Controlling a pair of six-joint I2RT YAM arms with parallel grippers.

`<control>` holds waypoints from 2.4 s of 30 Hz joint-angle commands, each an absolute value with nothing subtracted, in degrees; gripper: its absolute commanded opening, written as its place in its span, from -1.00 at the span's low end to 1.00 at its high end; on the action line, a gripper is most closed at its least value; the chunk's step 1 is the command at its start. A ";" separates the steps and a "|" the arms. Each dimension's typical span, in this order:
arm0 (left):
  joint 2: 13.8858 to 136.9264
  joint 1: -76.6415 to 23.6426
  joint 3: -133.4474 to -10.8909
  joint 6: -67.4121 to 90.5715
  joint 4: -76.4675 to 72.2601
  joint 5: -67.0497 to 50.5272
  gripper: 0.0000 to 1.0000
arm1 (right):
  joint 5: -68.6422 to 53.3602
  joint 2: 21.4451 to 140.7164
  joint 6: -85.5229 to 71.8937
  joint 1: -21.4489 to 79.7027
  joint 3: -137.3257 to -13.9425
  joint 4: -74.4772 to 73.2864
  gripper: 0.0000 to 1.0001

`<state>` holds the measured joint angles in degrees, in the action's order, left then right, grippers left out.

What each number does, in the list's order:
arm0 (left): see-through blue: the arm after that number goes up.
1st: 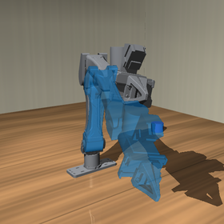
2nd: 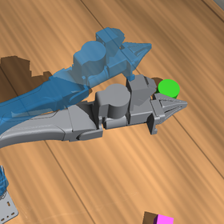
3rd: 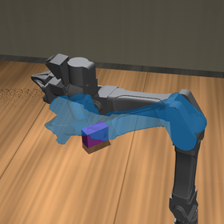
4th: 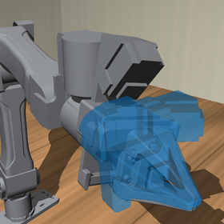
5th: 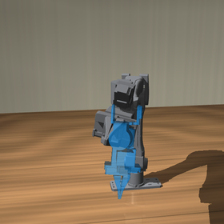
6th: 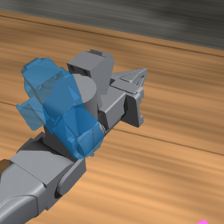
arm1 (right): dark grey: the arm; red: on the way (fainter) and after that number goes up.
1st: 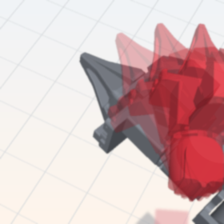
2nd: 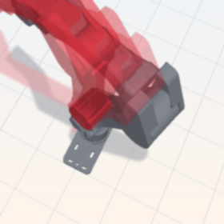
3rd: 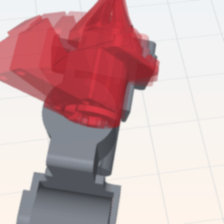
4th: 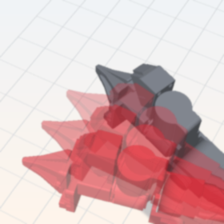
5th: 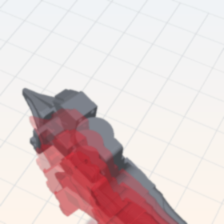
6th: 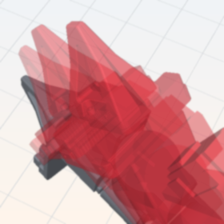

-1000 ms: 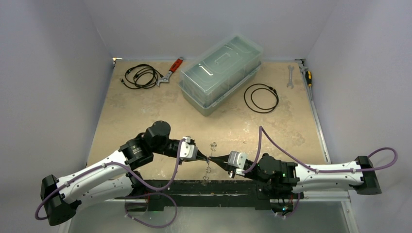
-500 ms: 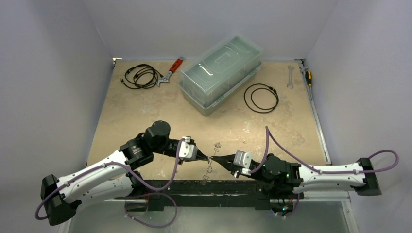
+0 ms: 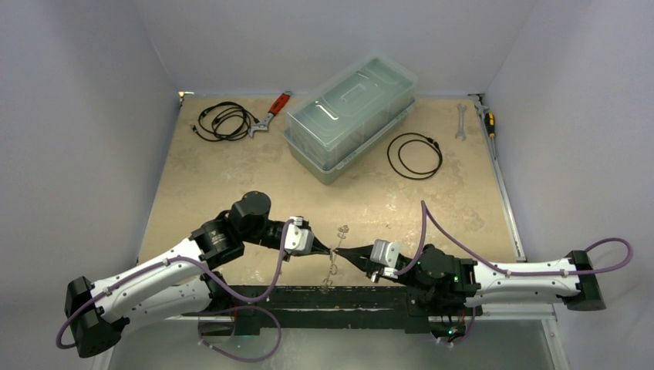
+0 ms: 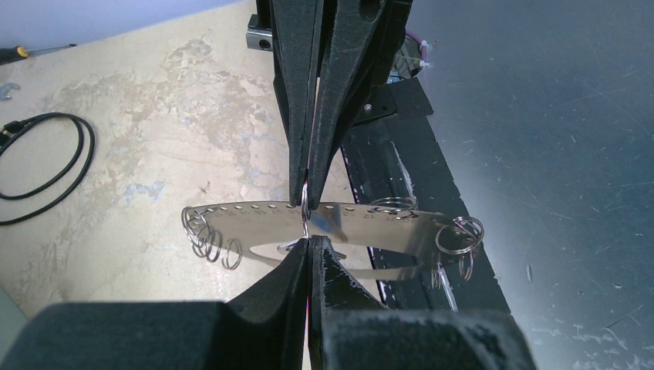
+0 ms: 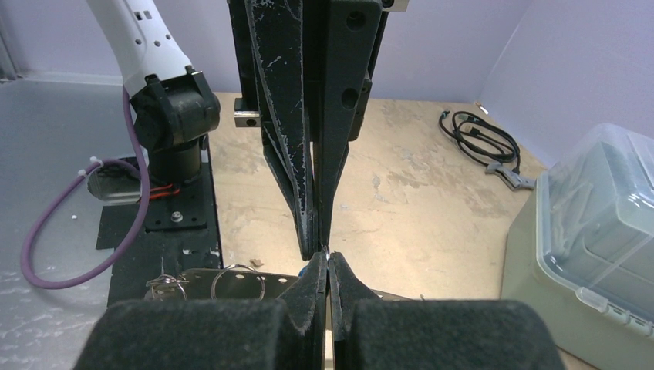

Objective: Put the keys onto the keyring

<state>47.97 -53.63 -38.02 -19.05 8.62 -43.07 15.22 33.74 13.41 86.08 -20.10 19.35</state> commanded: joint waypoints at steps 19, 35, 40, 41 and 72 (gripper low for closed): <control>43.72 -52.31 -37.42 -16.97 3.74 -45.87 -0.19 | 10.98 29.32 12.52 86.04 -19.90 30.70 -1.00; 39.27 -49.76 -33.37 -5.84 -11.58 -49.03 -0.15 | 9.85 39.72 12.15 85.96 -9.84 72.11 -1.00; 39.65 -49.68 -32.87 -3.68 -13.57 -49.69 -0.16 | 9.77 42.37 12.21 85.96 -10.60 73.79 -1.00; 39.85 -49.66 -32.89 -3.38 -13.75 -49.95 -0.17 | 9.76 42.63 12.22 85.96 -10.75 73.87 -1.00; 43.17 -49.51 -33.62 -3.63 -12.02 -49.40 -0.70 | 10.66 47.90 13.80 85.96 -13.45 70.73 -1.00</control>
